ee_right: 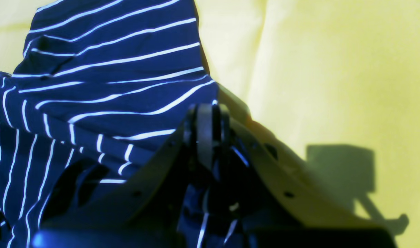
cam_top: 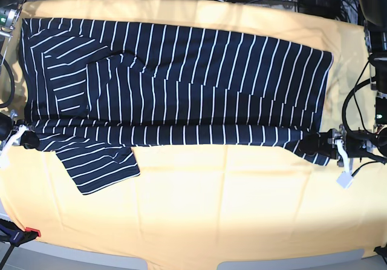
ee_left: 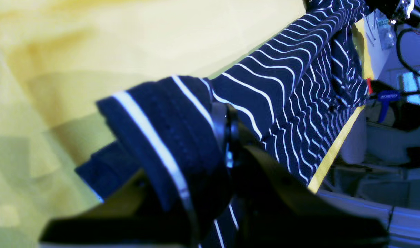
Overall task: Fold the T-shirt properly
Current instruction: 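Lift the opposite edge and fold it over toward the first fold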
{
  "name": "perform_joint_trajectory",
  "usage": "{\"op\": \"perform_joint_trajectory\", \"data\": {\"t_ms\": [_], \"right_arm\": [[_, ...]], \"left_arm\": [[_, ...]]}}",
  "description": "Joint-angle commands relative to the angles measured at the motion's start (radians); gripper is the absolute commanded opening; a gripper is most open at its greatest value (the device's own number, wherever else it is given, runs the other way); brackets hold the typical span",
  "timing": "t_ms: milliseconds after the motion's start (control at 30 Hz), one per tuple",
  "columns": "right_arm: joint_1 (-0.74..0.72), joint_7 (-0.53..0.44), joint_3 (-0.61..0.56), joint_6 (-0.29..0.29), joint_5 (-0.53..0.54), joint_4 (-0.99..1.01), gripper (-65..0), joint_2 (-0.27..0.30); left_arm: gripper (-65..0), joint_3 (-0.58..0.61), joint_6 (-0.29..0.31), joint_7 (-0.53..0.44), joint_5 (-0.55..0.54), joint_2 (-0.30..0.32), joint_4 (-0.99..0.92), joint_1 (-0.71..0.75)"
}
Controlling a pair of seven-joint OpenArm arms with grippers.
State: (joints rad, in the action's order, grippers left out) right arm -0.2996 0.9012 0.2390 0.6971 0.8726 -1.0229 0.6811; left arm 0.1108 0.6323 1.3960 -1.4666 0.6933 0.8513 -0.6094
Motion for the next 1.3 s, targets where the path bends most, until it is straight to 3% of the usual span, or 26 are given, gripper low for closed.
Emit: {"op": "perform_joint_trajectory", "data": {"t_ms": [0, 367, 533, 700, 1133, 1167, 1267], "right_arm": [[-0.024, -0.016, 0.008, 0.001, 0.018, -0.018, -65.0, 0.031], [-0.025, -0.017, 0.008, 0.001, 0.018, -0.018, -65.0, 0.031], [-0.024, -0.017, 0.008, 0.001, 0.018, -0.018, -65.0, 0.031], [-0.024, -0.017, 0.008, 0.001, 0.018, -0.018, -65.0, 0.031], [-0.025, -0.006, 0.008, 0.001, 0.018, -0.018, -65.0, 0.033], [-0.026, -0.006, 0.008, 0.001, 0.018, -0.018, -63.7, 0.034], [-0.03, -0.003, 0.008, 0.001, 0.018, -0.018, -38.7, 0.034]], "left_arm": [[-65.0, -0.008, -0.01, 0.0, -0.017, 0.022, 0.018, -0.029], [-65.0, -0.006, -0.004, 0.0, -0.017, 0.039, 0.199, 0.113], [-65.0, -0.007, 0.004, 0.0, -0.017, 0.111, 0.38, 0.171], [-65.0, -0.007, 0.02, 0.0, -0.017, 0.161, 0.436, 0.182], [-65.0, -0.006, 0.066, 0.0, -0.017, 0.141, 0.436, 0.306], [-60.7, -0.006, 0.066, 0.0, -0.017, 0.142, 0.436, 0.319], [-41.1, -0.006, 0.066, 0.0, 0.028, 0.142, 0.436, 0.35]]}}
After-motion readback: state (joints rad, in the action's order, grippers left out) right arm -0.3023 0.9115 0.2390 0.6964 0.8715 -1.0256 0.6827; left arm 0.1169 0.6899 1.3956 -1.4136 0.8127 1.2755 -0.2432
